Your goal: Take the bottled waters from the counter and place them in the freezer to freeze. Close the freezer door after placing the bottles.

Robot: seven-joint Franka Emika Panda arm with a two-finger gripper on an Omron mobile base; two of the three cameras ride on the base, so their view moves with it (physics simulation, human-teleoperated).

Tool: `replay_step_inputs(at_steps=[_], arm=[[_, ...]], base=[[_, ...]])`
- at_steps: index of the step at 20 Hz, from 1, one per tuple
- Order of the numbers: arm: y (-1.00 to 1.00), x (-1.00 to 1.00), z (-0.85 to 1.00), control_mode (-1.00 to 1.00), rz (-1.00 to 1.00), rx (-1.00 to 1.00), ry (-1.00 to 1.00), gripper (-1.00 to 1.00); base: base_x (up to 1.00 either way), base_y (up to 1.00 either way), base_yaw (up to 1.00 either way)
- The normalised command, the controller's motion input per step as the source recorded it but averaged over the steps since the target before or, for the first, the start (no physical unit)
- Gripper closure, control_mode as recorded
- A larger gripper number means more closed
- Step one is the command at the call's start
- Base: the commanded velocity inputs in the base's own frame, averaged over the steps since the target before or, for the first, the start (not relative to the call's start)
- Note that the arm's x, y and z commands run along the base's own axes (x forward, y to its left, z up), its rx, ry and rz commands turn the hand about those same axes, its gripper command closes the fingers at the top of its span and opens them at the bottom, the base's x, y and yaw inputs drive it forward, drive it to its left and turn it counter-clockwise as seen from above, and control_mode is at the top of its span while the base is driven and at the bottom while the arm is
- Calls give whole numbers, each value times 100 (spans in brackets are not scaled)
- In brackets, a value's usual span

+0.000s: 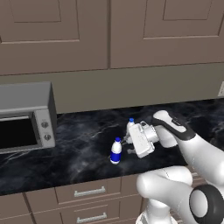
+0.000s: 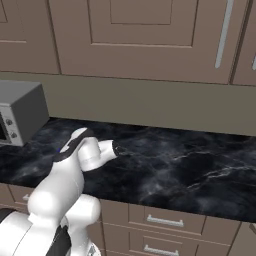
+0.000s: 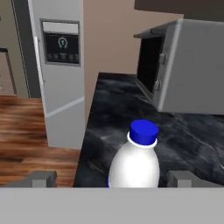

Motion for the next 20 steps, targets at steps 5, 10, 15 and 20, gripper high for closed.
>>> replay_step_inputs(at_steps=[5,10,15,20], arm=[[16,10,-2,-100,0,0,0,-100],[14,9,-1,-100,0,0,0,-100],[2,6,-6,-100,0,0,0,-100],[0,10,-6,-100,0,0,0,-100]], base=[[0,0,0],[0,0,0],[0,0,0],[0,0,0]])
